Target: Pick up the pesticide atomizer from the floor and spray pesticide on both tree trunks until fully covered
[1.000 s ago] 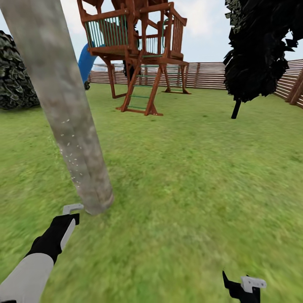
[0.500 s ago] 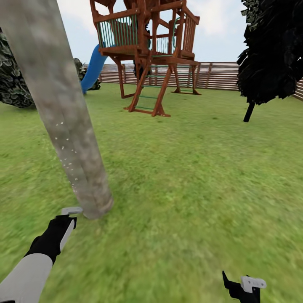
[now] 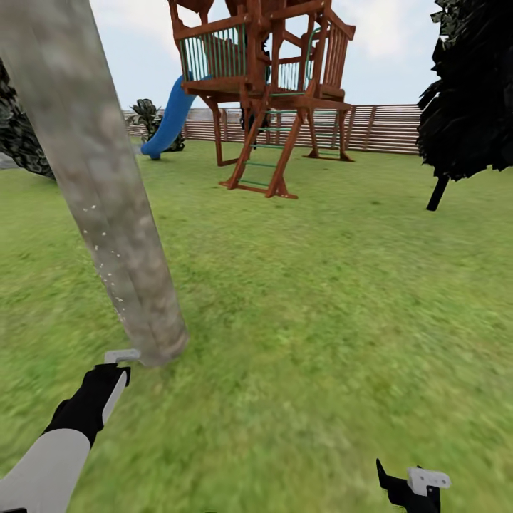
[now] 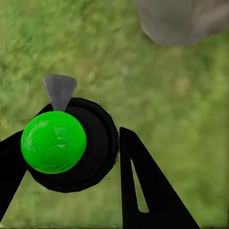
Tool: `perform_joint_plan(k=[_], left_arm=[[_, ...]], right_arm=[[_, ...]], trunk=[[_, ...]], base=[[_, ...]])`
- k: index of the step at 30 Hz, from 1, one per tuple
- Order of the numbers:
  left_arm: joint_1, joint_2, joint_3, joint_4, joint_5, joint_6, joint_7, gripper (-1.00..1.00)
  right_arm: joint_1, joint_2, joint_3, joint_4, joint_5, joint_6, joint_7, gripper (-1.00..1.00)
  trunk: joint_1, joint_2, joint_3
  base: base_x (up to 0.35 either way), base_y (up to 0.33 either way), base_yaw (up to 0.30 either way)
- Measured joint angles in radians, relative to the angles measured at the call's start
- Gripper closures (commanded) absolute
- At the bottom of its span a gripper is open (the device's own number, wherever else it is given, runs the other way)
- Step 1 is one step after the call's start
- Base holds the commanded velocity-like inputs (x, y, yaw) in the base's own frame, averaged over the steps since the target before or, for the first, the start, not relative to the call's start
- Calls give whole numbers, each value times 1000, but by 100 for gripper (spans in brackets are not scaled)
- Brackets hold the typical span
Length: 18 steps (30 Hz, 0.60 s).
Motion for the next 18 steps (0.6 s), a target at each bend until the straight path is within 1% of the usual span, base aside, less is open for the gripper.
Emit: perform_joint_plan(k=[4,8,11,13,18], left_arm=[[0,0,2,0,1,-3,3,100],[0,-2,3,0,5,-5,5,100],[0,-2,4,-1,6,-7,5,100],[0,-2,5,-2,7,-7,5,100],[0,-3,7,-3,8,-7,5,100]], right_arm=[[0,0,0,0,0,0,0,-100],[0,0,0,-1,0,0,0,-100],[0,0,0,0,0,0,0,-100],[0,0,0,0,0,0,0,-100],[0,0,0,0,1,0,0,-100]], trunk=[[0,0,0],[0,0,0],[0,0,0],[0,0,0],[0,0,0]], base=[[0,-276,244],[10,-276,28],[108,-275,5],[136,-274,110],[173,-248,253]])
